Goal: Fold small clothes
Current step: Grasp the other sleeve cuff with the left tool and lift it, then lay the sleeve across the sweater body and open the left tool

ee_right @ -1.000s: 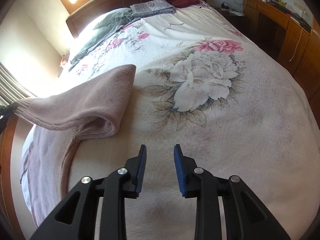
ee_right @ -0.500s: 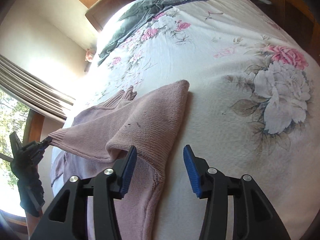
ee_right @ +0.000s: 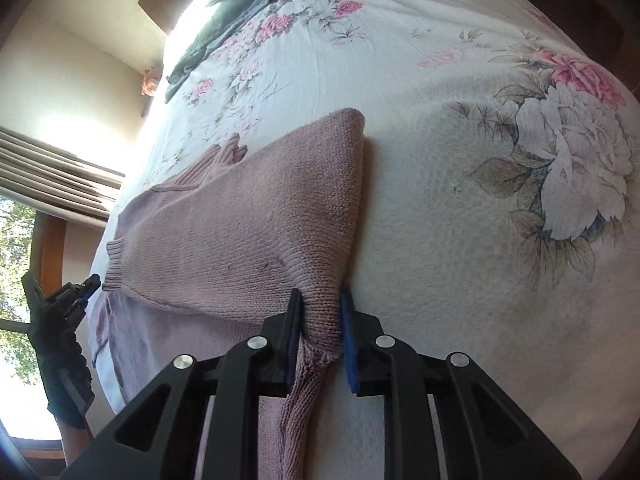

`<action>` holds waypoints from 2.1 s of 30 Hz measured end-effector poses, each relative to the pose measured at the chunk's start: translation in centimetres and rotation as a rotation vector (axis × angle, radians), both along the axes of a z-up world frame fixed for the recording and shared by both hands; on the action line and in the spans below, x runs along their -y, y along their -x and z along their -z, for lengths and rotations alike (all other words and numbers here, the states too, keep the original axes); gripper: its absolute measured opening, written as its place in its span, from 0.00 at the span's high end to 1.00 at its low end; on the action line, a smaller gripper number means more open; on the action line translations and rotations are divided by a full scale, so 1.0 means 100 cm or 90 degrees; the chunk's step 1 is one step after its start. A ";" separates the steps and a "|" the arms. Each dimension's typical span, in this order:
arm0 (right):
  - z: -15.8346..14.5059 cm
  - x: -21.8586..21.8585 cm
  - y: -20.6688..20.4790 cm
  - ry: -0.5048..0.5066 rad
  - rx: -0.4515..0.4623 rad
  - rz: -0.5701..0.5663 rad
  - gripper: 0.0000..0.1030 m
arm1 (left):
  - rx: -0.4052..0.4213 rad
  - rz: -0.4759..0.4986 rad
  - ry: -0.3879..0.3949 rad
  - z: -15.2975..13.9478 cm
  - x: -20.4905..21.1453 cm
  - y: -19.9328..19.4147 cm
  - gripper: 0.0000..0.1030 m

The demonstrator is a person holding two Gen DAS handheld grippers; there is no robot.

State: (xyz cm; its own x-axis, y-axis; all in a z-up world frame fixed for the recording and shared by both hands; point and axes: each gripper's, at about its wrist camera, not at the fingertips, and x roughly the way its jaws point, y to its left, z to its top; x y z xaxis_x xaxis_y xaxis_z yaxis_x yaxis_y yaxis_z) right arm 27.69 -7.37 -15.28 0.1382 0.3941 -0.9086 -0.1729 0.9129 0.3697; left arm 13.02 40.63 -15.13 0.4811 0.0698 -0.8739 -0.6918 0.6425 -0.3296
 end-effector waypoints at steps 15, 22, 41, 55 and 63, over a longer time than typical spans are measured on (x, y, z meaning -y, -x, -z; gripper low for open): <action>0.009 -0.060 0.013 0.082 0.043 -0.071 0.73 | -0.062 0.109 0.052 0.045 0.046 -0.029 0.79; 0.002 -0.060 0.016 0.078 0.055 -0.055 0.72 | -0.032 0.106 0.084 0.045 0.033 -0.016 0.81; -0.011 -0.162 0.167 0.056 0.092 -0.204 0.49 | 0.002 -0.194 0.081 0.033 -0.156 0.272 0.44; -0.025 -0.181 0.205 0.113 0.118 -0.167 0.49 | 0.197 -0.369 0.204 0.064 -0.265 0.356 0.49; -0.013 -0.184 0.213 0.136 0.108 -0.140 0.49 | 0.225 -0.373 0.198 0.069 -0.285 0.363 0.50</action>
State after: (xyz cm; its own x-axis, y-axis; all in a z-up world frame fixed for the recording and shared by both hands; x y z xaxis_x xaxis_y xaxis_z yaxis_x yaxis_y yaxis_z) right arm 6.38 11.02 -13.93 0.2271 0.2343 -0.9453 -0.4172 0.9005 0.1230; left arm -23.31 69.15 -21.98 0.6970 0.1758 -0.6952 -0.7108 0.0418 -0.7021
